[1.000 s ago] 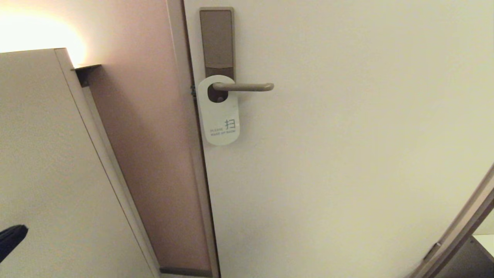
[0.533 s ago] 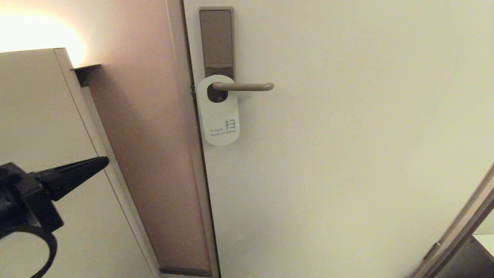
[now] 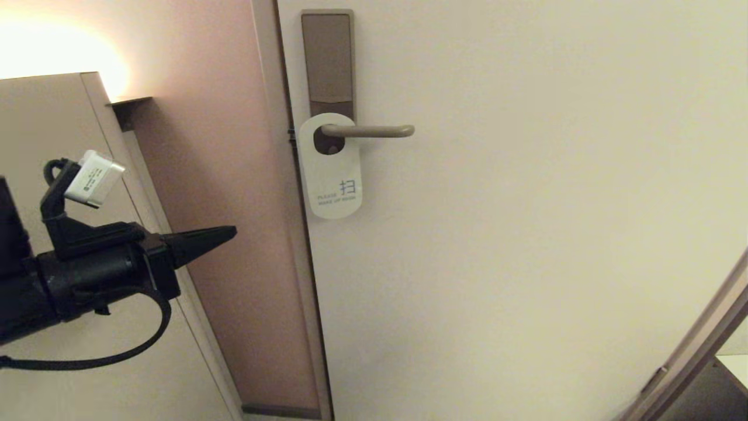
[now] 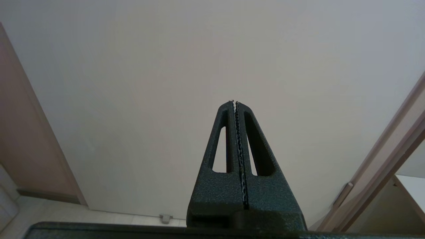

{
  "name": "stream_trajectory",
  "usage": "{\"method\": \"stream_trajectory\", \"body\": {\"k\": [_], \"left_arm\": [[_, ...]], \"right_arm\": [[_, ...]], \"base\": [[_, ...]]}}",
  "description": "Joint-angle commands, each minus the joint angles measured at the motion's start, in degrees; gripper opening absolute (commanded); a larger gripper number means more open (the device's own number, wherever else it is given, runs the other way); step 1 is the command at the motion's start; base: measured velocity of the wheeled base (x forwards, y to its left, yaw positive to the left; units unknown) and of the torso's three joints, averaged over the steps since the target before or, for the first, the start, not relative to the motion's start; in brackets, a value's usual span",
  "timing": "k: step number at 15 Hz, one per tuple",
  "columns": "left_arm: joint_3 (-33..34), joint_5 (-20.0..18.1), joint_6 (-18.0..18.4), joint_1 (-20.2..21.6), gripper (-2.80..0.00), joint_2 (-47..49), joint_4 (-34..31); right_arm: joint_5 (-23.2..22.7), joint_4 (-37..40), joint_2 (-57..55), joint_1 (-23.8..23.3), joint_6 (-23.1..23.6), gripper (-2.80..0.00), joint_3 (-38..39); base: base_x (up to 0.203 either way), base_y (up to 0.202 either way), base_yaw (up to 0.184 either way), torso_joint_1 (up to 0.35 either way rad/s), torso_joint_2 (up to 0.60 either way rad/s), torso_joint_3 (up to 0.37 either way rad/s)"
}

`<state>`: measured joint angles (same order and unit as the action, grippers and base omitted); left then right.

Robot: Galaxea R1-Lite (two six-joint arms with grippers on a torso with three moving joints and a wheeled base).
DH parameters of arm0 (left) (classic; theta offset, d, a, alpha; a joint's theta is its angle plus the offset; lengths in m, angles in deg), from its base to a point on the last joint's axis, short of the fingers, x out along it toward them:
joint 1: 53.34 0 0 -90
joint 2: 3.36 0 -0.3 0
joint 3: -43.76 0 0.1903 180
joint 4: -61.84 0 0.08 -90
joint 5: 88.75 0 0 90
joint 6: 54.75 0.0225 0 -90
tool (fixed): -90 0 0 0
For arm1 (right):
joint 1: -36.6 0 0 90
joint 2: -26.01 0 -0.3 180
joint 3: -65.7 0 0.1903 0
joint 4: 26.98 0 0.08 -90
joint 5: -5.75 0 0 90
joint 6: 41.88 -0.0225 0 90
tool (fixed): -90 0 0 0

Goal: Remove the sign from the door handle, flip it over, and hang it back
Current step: Take down the sign

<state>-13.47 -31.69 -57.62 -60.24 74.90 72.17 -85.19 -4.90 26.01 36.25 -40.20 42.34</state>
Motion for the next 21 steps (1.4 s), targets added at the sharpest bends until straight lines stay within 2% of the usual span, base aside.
{"method": "stream_trajectory", "body": {"k": [1,3,4,6,12,18,21], "left_arm": [[-0.8,-4.5,0.0,1.9,-2.8,7.1,3.4],[-3.2,-12.3,0.1,3.3,-2.8,10.8,5.7],[-4.8,-14.5,0.2,3.5,-2.8,12.3,5.9],[-7.6,-16.5,0.4,3.1,-2.8,14.6,6.3],[-9.6,-16.6,0.6,0.9,-2.8,17.3,6.4],[-13.3,-16.7,0.1,0.7,-2.8,21.8,6.0],[-12.9,-16.6,0.3,-0.2,-2.8,22.1,6.0]], "right_arm": [[0.0,0.0,0.0,0.0,0.0,-2.8,0.0],[0.0,0.0,-0.1,0.0,0.0,-2.8,0.0],[0.0,0.0,0.0,0.0,0.0,-2.8,0.0],[0.0,0.0,-0.1,0.0,0.0,-2.8,0.0],[0.0,0.0,-0.1,-0.1,0.0,-2.8,0.0],[0.0,0.0,0.0,0.0,0.0,-2.8,0.0],[0.0,0.0,-0.1,0.0,0.0,-2.8,0.0]], "base": [[0.0,0.0,0.0,0.0,0.0,0.0],[0.0,0.0,0.0,0.0,0.0,0.0],[0.0,0.0,0.0,0.0,0.0,0.0],[0.0,0.0,0.0,0.0,0.0,0.0],[0.0,0.0,0.0,0.0,0.0,0.0],[0.0,0.0,0.0,0.0,0.0,0.0],[0.0,0.0,0.0,0.0,0.0,0.0]]}}
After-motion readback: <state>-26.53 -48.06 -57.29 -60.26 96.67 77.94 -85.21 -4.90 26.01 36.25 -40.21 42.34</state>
